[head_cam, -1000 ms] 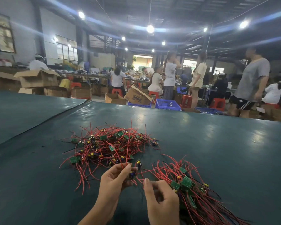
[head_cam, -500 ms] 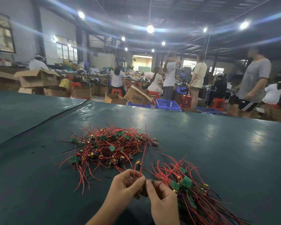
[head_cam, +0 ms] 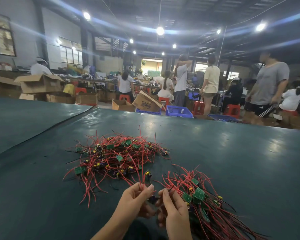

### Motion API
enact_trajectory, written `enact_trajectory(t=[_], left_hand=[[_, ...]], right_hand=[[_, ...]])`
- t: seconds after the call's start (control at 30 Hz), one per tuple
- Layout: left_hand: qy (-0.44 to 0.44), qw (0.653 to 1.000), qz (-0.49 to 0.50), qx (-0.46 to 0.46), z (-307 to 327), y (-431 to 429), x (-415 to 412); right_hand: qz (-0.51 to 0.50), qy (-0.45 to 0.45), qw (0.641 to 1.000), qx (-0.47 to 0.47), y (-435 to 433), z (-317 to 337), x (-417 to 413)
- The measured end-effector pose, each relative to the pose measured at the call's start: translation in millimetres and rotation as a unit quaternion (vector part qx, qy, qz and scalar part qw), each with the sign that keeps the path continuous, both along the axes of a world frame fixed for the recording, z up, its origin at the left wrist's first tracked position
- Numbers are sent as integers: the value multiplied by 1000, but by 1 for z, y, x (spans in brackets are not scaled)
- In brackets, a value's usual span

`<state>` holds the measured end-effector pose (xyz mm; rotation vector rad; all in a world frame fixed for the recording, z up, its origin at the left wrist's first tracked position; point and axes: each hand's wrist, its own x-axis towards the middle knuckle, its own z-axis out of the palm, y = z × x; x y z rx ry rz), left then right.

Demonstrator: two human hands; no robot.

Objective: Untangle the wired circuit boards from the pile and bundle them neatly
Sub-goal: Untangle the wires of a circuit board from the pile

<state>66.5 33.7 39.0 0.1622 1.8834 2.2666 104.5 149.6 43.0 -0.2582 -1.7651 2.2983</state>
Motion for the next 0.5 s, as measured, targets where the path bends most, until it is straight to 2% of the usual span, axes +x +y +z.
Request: enact_trajectory(t=[0.13,0.3,0.4,0.5], left_hand=[[22,999,4,-49,-3,-1,-2],[10,996,-86,-36,0,0,3],[43,991,-109,-60,1,-1,6],[77,990,-90,-70,0,-2,5]], right_hand=[[7,-5,1000,8,-1,-4,0],[-1,-16,999,29,-2,-1,0],[-24,-30,999,34,0,0,-1],[-51,-33,996,62,2,0,-2]])
